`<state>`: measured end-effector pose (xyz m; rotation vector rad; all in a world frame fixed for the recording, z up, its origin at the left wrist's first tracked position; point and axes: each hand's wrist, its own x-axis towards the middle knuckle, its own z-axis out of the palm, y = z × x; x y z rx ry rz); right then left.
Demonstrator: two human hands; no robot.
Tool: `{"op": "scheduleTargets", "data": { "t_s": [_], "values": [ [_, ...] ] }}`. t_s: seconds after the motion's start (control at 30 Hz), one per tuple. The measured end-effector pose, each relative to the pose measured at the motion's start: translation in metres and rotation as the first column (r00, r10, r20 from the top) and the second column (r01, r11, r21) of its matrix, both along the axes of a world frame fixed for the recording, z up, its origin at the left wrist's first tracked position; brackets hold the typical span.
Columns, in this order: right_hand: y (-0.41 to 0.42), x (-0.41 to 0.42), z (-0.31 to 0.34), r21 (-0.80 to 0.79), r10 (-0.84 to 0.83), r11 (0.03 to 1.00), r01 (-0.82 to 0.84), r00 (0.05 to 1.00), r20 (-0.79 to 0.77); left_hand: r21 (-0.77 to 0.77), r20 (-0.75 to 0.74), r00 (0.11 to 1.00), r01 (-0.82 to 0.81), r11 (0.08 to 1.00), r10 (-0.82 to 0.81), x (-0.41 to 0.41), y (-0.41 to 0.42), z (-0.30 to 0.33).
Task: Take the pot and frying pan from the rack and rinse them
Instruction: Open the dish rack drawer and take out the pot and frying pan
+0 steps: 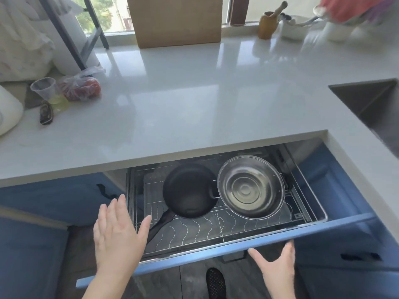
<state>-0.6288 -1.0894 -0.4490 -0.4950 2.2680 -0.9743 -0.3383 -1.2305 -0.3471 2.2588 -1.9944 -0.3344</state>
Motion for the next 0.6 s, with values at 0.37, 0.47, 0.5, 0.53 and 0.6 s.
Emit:
{"op": "scheduleTargets", "data": {
  "t_s": [0.37,0.47,0.5,0.53,0.6],
  "values": [
    [0.011,0.001,0.014,-0.031,-0.006,1.0,0.004,0.999,-0.045,-0.037,-0.002,0.991,0.134,0.99,-0.134,-0.02,-0.009,0.0],
    [0.01,-0.011,0.031,-0.048,-0.018,0.999,0.012,0.991,-0.132,-0.036,0.013,0.983,0.183,0.982,-0.183,-0.029,-0.012,0.003],
    [0.006,-0.017,0.038,-0.045,-0.015,0.999,0.007,0.986,-0.169,-0.036,0.016,0.98,0.197,0.98,-0.196,-0.033,-0.014,0.003],
    [0.002,-0.025,0.045,-0.046,-0.008,0.999,-0.001,0.979,-0.206,-0.031,0.021,0.978,0.208,0.978,-0.208,-0.037,-0.015,0.004],
    [-0.011,-0.043,0.059,-0.05,0.023,0.998,-0.037,0.964,-0.265,-0.017,0.025,0.972,0.234,0.972,-0.234,-0.047,-0.02,0.004]
  ]
}}
